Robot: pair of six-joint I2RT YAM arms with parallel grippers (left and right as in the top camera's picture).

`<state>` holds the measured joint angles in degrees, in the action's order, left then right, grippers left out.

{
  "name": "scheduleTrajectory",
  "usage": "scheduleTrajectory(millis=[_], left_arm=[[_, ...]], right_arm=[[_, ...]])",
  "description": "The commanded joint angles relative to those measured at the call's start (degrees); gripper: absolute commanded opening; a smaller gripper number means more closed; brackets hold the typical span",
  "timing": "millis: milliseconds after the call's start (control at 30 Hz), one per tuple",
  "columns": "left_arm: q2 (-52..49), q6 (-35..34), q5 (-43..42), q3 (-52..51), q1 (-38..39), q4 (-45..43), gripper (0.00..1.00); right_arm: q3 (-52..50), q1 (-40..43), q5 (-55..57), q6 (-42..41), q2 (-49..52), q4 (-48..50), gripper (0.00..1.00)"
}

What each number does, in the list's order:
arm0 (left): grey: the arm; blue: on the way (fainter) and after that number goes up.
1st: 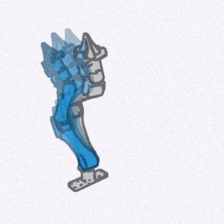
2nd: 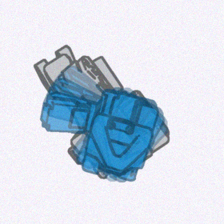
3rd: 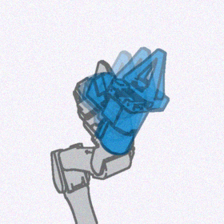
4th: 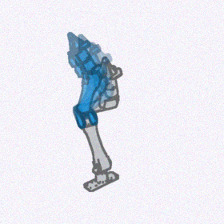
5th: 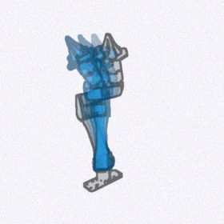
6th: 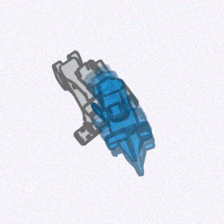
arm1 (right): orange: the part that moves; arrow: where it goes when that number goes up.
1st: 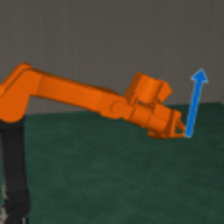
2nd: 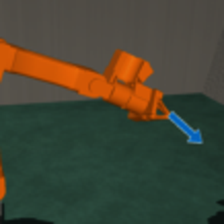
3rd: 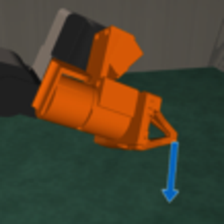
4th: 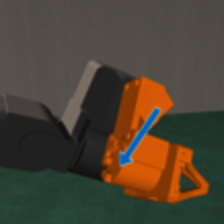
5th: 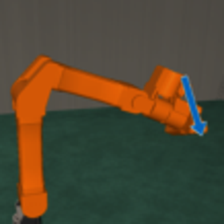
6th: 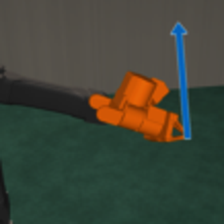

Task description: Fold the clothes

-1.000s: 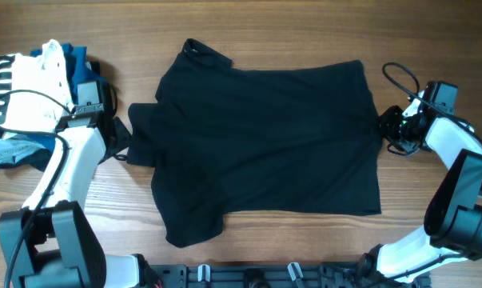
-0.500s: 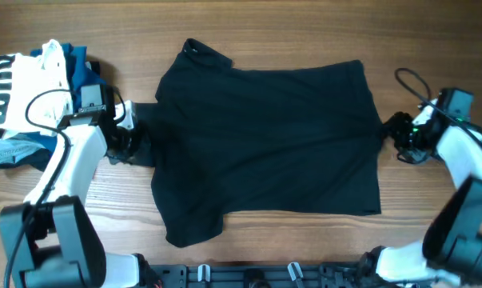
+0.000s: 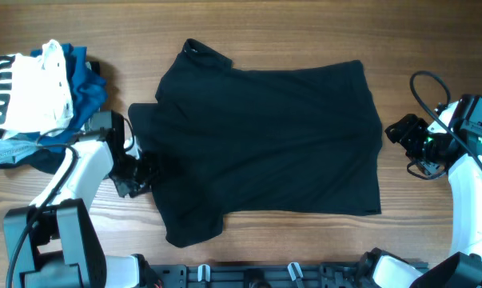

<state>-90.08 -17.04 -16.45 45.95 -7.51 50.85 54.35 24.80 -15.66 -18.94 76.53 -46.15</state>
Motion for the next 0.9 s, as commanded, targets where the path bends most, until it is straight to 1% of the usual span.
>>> scheduleTrajectory(millis=[0,167,200,233,267,300,333,400,467,533,567,633,700,733,767,800,867], left_arm=[[0.74,-4.48,-0.28,-2.91,0.26,0.2,0.43],[0.74,-4.46,-0.17,-3.91,0.26,0.15,0.45],[0.72,-4.46,-0.17,-3.91,0.26,0.02,0.42],[0.72,-4.46,-0.22,-3.91,0.26,-0.31,0.37],[0.72,-4.44,-0.24,-3.91,0.26,-0.57,0.29],[0.74,-4.44,-0.46,-3.91,0.26,-1.16,0.18],[0.74,-4.42,-1.18,-3.91,0.26,-1.9,0.11],[0.74,-4.39,-4.48,-3.89,0.26,-3.98,0.04],[0.74,-4.22,-8.81,-3.8,0.2,-6.43,0.04],[0.74,-4.24,-10.08,-3.17,0.13,-7.87,0.04],[0.74,-4.24,-9.86,-2.86,0.13,-8.37,0.04],[0.74,-4.26,-9.88,-2.69,0.15,-9.16,0.04],[0.74,-4.24,-9.64,-2.71,0.15,-9.09,0.04],[0.74,-4.22,-9.4,-2.71,0.15,-9.09,0.05],[0.74,-4.22,-9.16,-2.71,0.15,-9.09,0.05],[0.74,-4.22,-8.96,-2.71,0.15,-9.09,0.05],[0.74,-4.22,-8.5,-2.71,0.15,-9.09,0.06]], right_arm=[[-0.26,-0.02,-0.92,-0.79,0.13,0.0,0.79],[-0.26,-0.04,-0.9,-0.76,0.13,-0.11,0.8],[-0.28,-0.04,-0.9,-0.79,0.13,-0.31,0.81],[-0.37,-0.04,-0.9,-0.76,0.13,-0.55,0.81],[-0.46,-0.02,-0.9,-0.76,0.13,-0.81,0.82],[-0.59,-0.02,-0.9,-0.79,0.22,-1.11,0.82],[-0.83,-0.04,-0.9,-0.76,0.35,-1.25,0.82],[-1.77,-0.04,-0.9,-0.83,0.9,-1.31,0.82],[-3.74,-0.04,-1.01,-2.71,1.95,-1.51,0.82],[-5.95,-0.04,-1.14,-3.69,3.37,-1.4,0.82],[-7.08,-0.04,-1.22,-3.82,4.13,-1.2,0.79],[-9.31,-0.02,-1.53,-4.31,5.68,-0.9,0.68],[-11.43,-0.04,-1.53,-5.33,7.48,-0.74,0.67],[-12.17,-0.04,-1.53,-5.55,8.24,-0.61,0.69],[-13.0,-0.04,-1.51,-5.73,9.07,-0.57,0.77],[-13.4,-0.04,-1.51,-5.7,9.46,-0.52,0.82],[-14.67,-0.04,-1.51,-5.77,10.4,-0.57,0.84]])
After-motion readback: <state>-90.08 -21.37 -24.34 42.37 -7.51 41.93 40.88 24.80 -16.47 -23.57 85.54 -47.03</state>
